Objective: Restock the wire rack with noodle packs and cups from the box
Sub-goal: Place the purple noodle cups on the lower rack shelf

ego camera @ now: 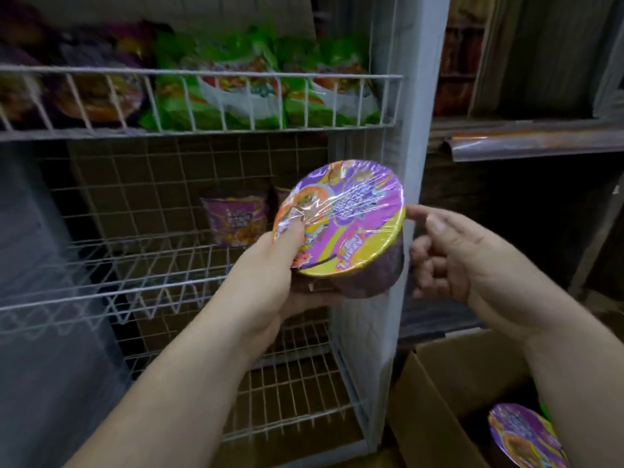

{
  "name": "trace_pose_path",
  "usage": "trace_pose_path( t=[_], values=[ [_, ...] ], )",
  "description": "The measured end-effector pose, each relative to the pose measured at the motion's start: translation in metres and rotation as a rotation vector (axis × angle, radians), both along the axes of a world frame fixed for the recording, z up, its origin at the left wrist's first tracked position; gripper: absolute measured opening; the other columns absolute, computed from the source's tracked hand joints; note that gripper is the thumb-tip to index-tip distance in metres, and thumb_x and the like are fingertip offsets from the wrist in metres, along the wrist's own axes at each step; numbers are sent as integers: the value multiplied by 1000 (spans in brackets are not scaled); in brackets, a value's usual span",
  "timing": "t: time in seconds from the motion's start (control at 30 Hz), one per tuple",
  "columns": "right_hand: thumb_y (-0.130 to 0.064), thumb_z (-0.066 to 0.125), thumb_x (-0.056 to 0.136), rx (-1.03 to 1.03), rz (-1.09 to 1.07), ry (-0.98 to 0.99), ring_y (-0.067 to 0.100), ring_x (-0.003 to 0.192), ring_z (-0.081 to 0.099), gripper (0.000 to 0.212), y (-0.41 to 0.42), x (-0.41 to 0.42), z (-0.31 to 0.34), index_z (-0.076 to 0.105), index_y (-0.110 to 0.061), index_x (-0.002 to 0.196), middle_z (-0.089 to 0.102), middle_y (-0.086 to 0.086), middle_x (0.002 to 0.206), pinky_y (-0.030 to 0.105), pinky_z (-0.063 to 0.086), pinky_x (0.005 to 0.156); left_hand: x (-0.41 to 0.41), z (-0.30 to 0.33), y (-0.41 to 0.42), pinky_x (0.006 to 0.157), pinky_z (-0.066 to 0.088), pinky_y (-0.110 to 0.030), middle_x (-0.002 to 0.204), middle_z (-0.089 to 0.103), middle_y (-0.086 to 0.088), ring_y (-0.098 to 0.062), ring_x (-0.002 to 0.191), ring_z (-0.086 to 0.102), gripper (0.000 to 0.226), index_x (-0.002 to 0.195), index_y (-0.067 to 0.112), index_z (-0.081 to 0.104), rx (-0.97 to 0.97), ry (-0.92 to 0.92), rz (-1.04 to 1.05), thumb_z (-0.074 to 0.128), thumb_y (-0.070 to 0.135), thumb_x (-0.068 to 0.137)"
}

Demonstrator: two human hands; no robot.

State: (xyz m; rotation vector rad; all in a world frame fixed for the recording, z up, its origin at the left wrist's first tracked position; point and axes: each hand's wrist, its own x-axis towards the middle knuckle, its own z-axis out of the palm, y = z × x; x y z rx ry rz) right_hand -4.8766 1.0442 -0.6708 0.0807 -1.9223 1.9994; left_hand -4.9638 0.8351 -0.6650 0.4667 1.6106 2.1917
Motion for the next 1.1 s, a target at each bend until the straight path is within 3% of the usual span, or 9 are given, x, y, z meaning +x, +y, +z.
trace_pose_path(
  t=[0.13, 0.4, 0.7, 0.8, 0.87, 0.9, 0.97, 1.03, 1.1],
  values=[
    [-39, 70, 69, 15, 34, -2, 20, 66, 64, 54, -37, -29, -2, 64, -27, 121, 67, 6, 88, 34, 55, 54, -21, 12, -41, 72, 60, -54, 101, 75, -20, -35, 94, 73, 36, 119, 4, 60, 7, -3, 58, 45, 32, 104],
    [-21, 62, 92, 150, 62, -88, 20, 91, 72, 31, -86, -80, 2, 64, -32, 121, 74, -1, 107, 35, 58, 66, -72, 22, -106, 62, 60, -50, 113, 68, -25, -41, 96, 69, 38, 124, 4, 56, -51, -30, 309, 48, 35, 103],
    [-19, 56, 99, 349, 3, -123, 11, 92, 70, 26, -108, -112, 12, 63, -34, 119, 69, -4, 110, 29, 59, 67, -110, 17, -122, 42, 57, -52, 114, 63, -22, -37, 86, 65, 29, 124, 3, 50, -48, -259, 474, 56, 18, 100],
    [-20, 57, 98, 325, 1, -134, 10, 92, 70, 27, -108, -111, 10, 61, -34, 121, 68, -3, 112, 30, 59, 68, -120, 22, -114, 63, 56, -57, 103, 60, -18, -35, 99, 57, 19, 119, 12, 50, -24, -351, 517, 51, 20, 102],
    [-20, 57, 98, 320, -5, -139, 11, 93, 70, 28, -108, -111, 8, 60, -33, 123, 68, -3, 112, 31, 60, 69, -125, 23, -112, 78, 49, -57, 84, 56, -14, -30, 93, 55, 11, 99, 9, 50, -32, -367, 528, 50, 20, 102],
    [-19, 56, 98, 321, -7, -141, 11, 94, 70, 29, -107, -110, 8, 59, -33, 124, 67, -3, 112, 32, 61, 70, -128, 23, -111, 75, 51, -56, 79, 56, -13, -28, 85, 57, 17, 88, 9, 50, -22, -364, 536, 51, 20, 101],
    [-19, 57, 98, 311, -8, -141, 14, 96, 69, 30, -104, -109, 8, 58, -31, 125, 66, -2, 114, 34, 61, 71, -129, 21, -110, 47, 55, -48, 70, 62, -14, -29, 64, 63, 19, 82, 13, 51, 24, -334, 512, 58, 22, 98],
    [-21, 57, 98, 317, -9, -145, 13, 97, 69, 31, -101, -108, 8, 58, -31, 127, 65, -3, 118, 33, 61, 71, -130, 16, -112, 32, 51, -42, 65, 68, -13, -28, 51, 66, 15, 91, 13, 57, 47, -285, 522, 65, 26, 93],
    [-22, 57, 98, 308, -8, -149, 12, 98, 69, 32, -98, -106, 10, 57, -32, 129, 64, -4, 120, 32, 61, 71, -138, 9, -113, 33, 52, -39, 82, 73, -15, -28, 54, 70, 34, 111, 9, 59, 36, -270, 594, 72, 31, 88]
  ],
)
